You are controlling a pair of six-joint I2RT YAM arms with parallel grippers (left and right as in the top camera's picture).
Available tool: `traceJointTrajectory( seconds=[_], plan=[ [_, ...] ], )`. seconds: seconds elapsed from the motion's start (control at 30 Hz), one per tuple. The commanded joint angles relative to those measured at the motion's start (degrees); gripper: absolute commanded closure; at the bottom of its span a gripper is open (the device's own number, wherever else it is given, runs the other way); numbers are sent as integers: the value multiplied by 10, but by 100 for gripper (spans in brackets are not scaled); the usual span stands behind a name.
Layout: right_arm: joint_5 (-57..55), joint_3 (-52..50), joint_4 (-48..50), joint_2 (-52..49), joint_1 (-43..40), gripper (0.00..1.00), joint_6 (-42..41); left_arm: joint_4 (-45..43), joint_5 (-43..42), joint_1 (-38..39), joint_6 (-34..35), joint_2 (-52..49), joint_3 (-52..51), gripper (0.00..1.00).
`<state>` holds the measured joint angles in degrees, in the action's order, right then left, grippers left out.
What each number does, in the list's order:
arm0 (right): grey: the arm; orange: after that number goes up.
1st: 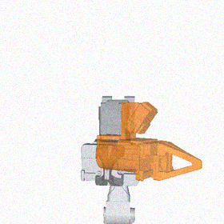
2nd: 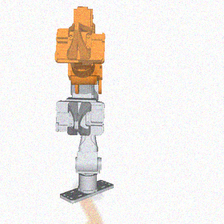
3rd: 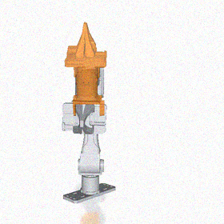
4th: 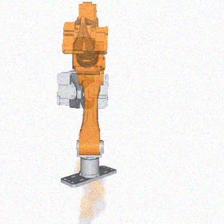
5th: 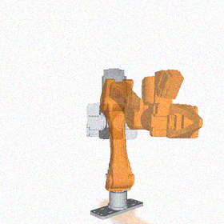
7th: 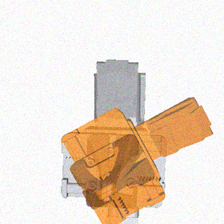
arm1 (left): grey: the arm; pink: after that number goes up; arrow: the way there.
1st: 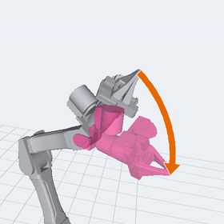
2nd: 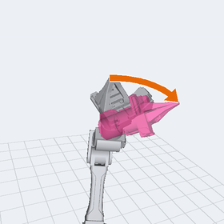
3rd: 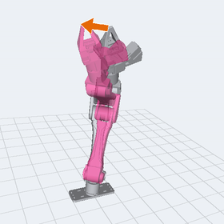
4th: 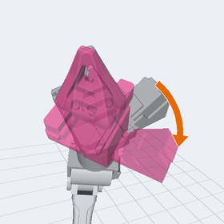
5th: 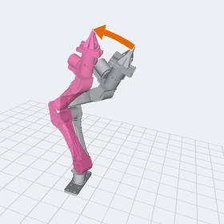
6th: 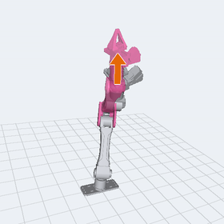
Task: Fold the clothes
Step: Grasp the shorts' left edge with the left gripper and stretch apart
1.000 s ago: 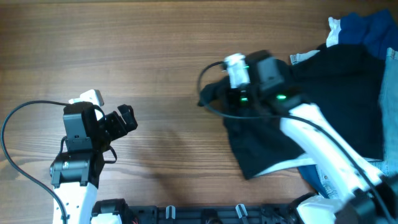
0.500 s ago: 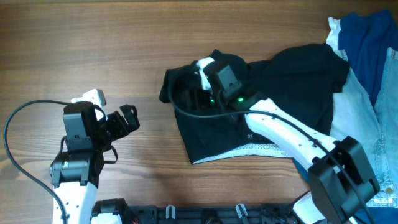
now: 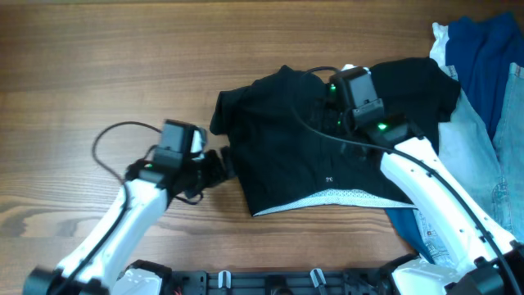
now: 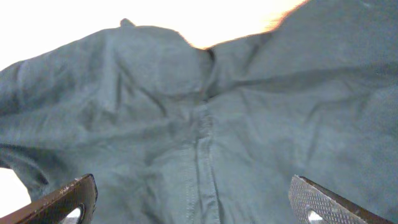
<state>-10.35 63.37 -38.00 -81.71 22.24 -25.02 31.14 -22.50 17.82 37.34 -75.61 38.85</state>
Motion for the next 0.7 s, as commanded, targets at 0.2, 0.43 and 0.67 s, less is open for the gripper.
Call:
traceJointTrajectory(
  seconds=[0.2,0.43,0.67],
  plan=[
    [-3,3,-32,14,-27,0,-22,-93,-26,157,171,-166,5,15],
    [-4,3,-36,14,-27,0,-22,-88,-26,168,171,-165,6,96],
    [127,3,-4,14,-31,12,147,247,56,-104,-14,-16,75,96]
  ],
)
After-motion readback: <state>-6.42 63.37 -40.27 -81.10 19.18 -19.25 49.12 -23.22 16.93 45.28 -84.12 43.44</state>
